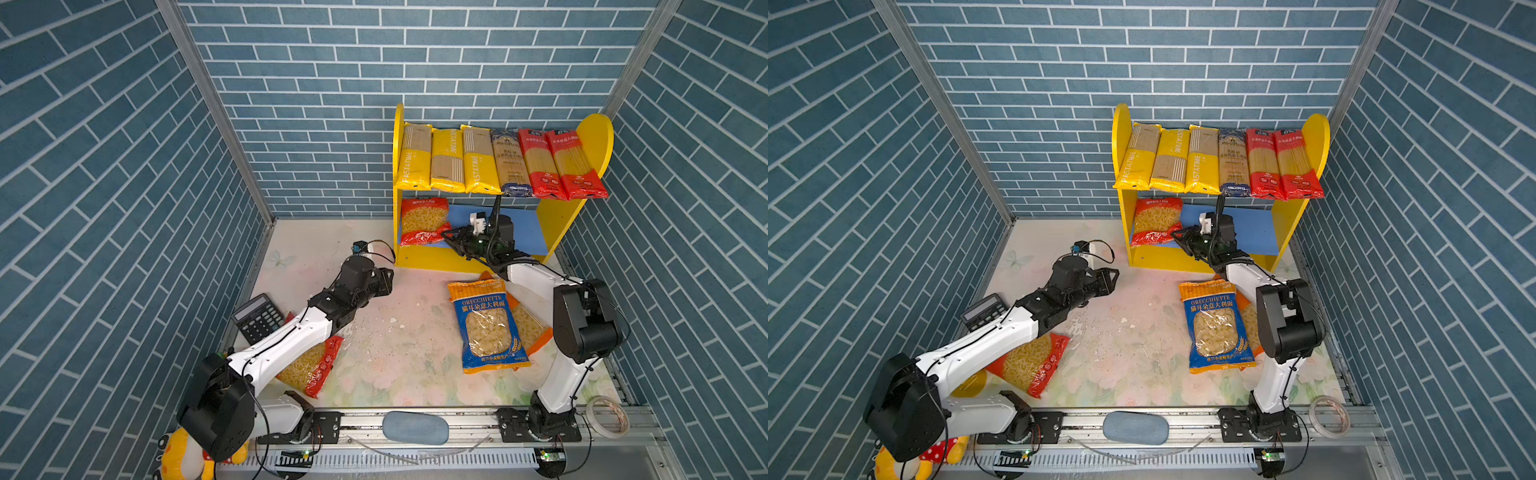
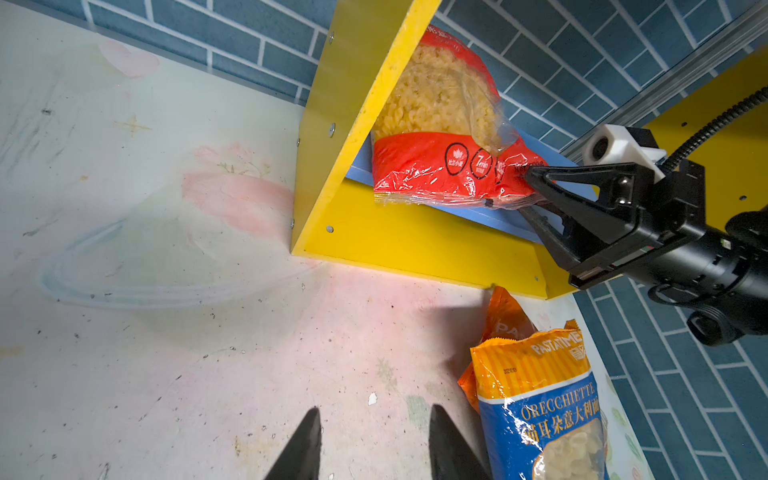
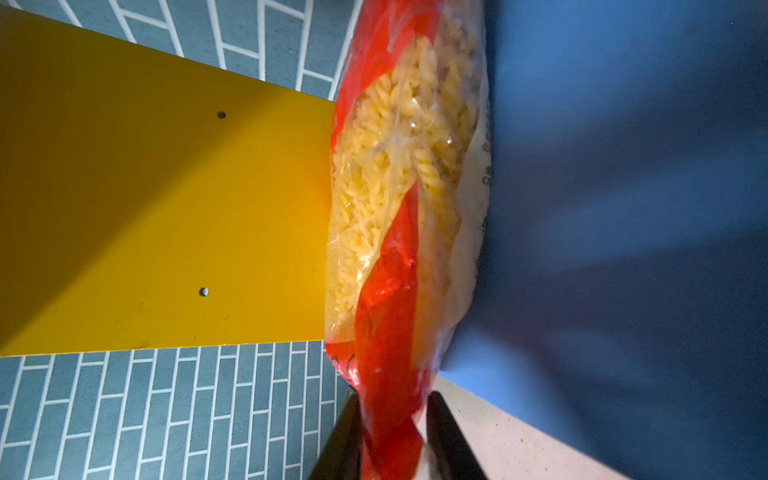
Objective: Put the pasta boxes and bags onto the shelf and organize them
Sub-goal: 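Stand the fusilli bag on the shelf, opening the right gripper while the left withdraws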
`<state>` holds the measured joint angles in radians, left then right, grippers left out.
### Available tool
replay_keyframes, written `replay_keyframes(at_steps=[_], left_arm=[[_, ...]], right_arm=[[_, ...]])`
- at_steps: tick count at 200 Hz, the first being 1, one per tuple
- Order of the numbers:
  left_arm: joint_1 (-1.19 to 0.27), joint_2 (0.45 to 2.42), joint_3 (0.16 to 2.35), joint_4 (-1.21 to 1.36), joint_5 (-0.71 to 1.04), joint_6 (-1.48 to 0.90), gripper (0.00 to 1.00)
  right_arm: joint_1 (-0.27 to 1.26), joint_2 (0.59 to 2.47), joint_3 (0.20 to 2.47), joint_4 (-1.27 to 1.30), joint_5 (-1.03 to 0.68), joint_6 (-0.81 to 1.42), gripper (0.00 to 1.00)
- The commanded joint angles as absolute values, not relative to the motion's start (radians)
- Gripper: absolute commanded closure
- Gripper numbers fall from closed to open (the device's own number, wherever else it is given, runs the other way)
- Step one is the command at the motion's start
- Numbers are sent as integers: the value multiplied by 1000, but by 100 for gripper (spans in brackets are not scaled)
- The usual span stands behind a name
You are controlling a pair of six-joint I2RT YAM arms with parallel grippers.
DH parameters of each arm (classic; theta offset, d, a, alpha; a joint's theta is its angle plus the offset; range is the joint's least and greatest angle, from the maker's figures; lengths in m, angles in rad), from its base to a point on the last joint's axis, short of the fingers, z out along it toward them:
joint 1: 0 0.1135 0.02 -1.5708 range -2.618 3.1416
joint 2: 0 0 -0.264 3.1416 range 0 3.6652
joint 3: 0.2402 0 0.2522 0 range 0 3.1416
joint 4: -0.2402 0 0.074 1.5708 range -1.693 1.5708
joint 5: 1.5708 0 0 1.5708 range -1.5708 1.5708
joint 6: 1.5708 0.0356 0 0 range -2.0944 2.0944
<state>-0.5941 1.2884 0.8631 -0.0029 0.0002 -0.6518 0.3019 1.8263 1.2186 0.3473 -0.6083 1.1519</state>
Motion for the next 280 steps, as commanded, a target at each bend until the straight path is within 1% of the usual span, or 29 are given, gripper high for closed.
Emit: replay_keyframes(at_steps=[1, 11, 34, 71, 118, 128, 153, 185, 205, 223, 245, 280], left_arm=[[-603, 1279, 849, 11, 0, -659, 57], [-606, 1281, 848, 14, 0, -659, 57], [-609, 1287, 847, 21, 0, -662, 56], [-618, 1295, 847, 26, 0, -664, 56], [-625, 1287, 833, 24, -8, -663, 56], [-625, 1285, 829, 24, -13, -666, 56], [-627, 1279, 823, 22, -23, -664, 55], [-632, 1267, 825, 3, -32, -654, 53], [-637, 1238, 819, -31, -48, -629, 51], [-639, 1205, 803, -60, -64, -602, 49], [-639, 1170, 779, -77, -79, -580, 48], [-640, 1105, 727, -61, -117, -580, 45]], right_arm=[[315, 1791, 1174, 441, -560, 1221, 80], [325, 1785, 1166, 450, -551, 1230, 85], [355, 1776, 1144, 488, -540, 1263, 92], [367, 1778, 1122, 494, -520, 1273, 95], [367, 1789, 1109, 516, -531, 1284, 95], [366, 1786, 1107, 521, -540, 1288, 93], [366, 1775, 1100, 525, -559, 1282, 83], [363, 1739, 1066, 531, -569, 1283, 67], [364, 1694, 1027, 523, -564, 1275, 60], [365, 1660, 1001, 501, -567, 1260, 57], [368, 1624, 965, 484, -564, 1246, 56], [386, 1526, 910, 396, -491, 1175, 55]])
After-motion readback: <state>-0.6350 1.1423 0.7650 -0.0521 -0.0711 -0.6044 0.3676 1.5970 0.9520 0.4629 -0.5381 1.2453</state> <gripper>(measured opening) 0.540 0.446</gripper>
